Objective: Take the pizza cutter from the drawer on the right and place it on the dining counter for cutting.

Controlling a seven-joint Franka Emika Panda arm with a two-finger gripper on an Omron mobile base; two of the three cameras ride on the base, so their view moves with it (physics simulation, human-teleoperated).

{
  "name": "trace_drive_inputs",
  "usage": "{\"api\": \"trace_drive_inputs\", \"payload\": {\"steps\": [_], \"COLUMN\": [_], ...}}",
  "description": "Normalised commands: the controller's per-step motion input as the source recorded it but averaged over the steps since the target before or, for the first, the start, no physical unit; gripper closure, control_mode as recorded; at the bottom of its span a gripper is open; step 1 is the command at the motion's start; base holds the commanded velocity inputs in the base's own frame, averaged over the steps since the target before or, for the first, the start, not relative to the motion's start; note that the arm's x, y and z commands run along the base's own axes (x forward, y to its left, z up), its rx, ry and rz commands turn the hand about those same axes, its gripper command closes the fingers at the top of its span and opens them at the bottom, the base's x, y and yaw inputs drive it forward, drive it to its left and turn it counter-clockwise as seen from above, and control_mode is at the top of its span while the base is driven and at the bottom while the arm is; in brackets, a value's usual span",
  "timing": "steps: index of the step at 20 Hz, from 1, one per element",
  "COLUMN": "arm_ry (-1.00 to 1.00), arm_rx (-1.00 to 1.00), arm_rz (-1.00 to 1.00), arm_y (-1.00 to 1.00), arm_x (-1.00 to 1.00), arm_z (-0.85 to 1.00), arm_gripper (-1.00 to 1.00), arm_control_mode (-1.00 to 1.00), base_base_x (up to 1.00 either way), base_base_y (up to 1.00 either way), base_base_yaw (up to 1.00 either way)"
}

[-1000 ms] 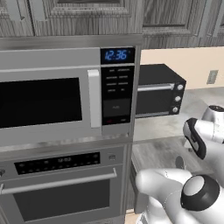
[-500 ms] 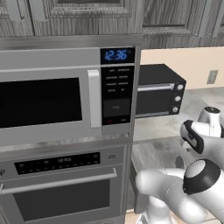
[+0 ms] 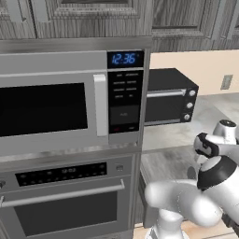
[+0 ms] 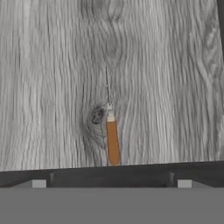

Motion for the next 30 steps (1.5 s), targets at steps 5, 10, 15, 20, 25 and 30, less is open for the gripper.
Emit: {"api": "trace_drive_inputs", "payload": {"steps": [5,10,15,20,25,30], "arm_ry": [0.01,0.05,0.02,0.00,0.01,0.00], "arm_rx": [0.00,0.00,0.00,0.00,0.00,0.00], "arm_rz": [0.00,0.00,0.00,0.00,0.00,0.00], "arm_y": [0.00,0.00,0.00,0.00,0.00,0.00], "arm_x": [0.00,0.04,0.16,0.12,0.00,0.00], "arm_z": [-0.23,-0.08,-0.07,-0.21,-0.30,-0.31], "arm_gripper": [-1.00,-1.00,-1.00,-1.00,-1.00,-1.00], "arm_control_mode": [-1.00,-1.00,-1.00,-1.00,-1.00,-1.00], "base_base_x": [0.00,0.00,0.00,0.00,0.00,0.00], "base_base_y": [0.00,0.00,0.00,0.00,0.00,0.00], "base_base_yaw": [0.00,0.00,0.00,0.00,0.00,0.00]}}
